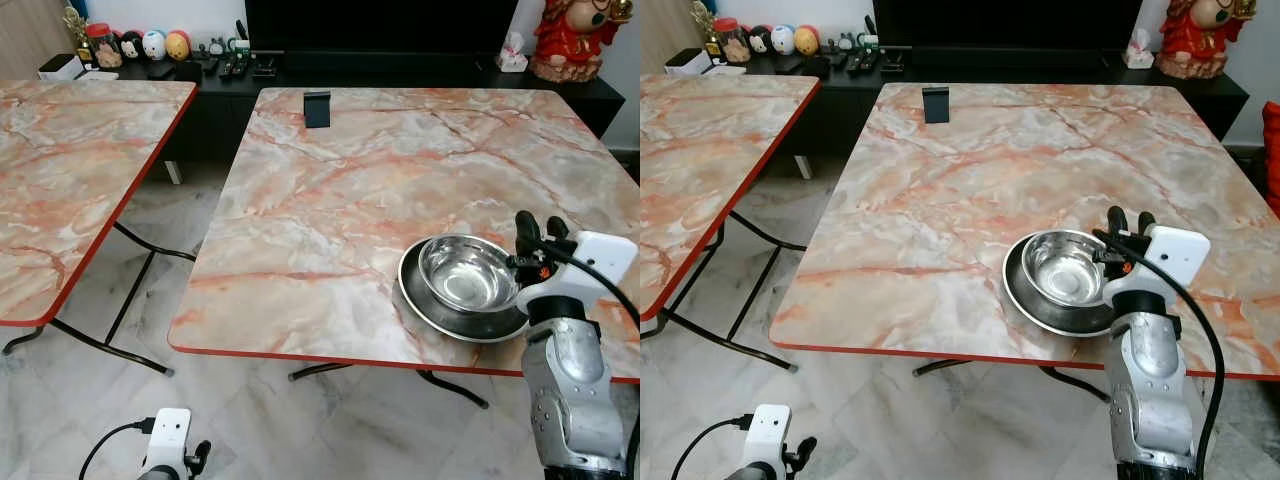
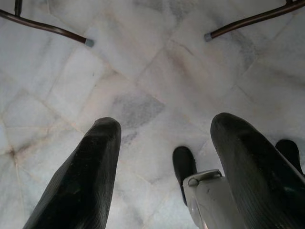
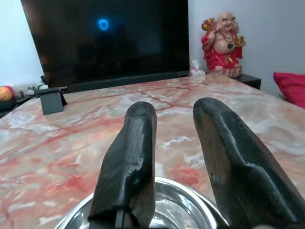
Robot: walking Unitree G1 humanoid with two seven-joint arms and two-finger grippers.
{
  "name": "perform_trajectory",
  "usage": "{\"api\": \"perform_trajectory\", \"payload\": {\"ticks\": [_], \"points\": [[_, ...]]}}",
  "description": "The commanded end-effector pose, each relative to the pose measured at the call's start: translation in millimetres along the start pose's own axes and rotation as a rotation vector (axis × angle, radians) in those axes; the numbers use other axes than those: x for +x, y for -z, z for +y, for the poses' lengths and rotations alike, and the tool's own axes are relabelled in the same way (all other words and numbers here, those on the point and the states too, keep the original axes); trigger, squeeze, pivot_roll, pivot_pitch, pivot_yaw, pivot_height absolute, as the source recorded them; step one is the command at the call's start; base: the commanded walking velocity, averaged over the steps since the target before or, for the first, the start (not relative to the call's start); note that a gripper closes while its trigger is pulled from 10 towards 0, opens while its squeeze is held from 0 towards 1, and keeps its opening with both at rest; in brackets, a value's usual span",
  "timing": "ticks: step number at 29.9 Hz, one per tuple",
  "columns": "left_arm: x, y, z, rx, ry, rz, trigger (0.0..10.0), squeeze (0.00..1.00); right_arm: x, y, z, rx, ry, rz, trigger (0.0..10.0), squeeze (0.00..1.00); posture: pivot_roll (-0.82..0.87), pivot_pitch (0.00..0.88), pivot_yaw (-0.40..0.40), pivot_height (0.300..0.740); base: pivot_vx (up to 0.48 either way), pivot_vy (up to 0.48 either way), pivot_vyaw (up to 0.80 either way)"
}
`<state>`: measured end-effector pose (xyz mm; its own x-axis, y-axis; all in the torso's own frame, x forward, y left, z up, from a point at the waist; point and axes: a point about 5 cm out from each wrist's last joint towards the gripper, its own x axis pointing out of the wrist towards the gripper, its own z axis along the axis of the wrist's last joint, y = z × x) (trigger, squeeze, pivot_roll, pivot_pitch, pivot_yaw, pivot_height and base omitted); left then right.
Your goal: Setting the table
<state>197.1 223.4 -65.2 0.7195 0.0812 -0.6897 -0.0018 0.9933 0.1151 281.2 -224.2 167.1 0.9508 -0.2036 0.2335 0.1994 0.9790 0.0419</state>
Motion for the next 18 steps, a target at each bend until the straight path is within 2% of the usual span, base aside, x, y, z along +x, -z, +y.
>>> {"api": "perform_trajectory", "payload": {"ticks": [1, 5, 18], "points": [[-1.4, 3.7, 0.8, -0.01, -0.004, 0.006, 10.0, 0.0, -3.3, -7.2, 1.0, -0.012, 0.0, -0.044, 10.0, 0.0, 0.0, 0.062, 0.014, 0.74, 0.0, 0.0, 0.0], [-1.7, 4.9, 0.4, -0.005, -0.002, 0.009, 10.0, 0.0, -8.3, -7.0, -1.9, -0.009, 0.019, -0.051, 10.0, 0.0, 0.0, 0.062, 0.014, 0.74, 0.0, 0.0, 0.0], [-1.9, 6.4, -2.2, -0.021, 0.004, 0.014, 10.0, 0.0, -11.0, -2.8, 3.3, -0.015, 0.004, -0.053, 10.0, 0.0, 0.0, 0.044, 0.008, 0.74, 0.0, 0.02, 0.0]]}}
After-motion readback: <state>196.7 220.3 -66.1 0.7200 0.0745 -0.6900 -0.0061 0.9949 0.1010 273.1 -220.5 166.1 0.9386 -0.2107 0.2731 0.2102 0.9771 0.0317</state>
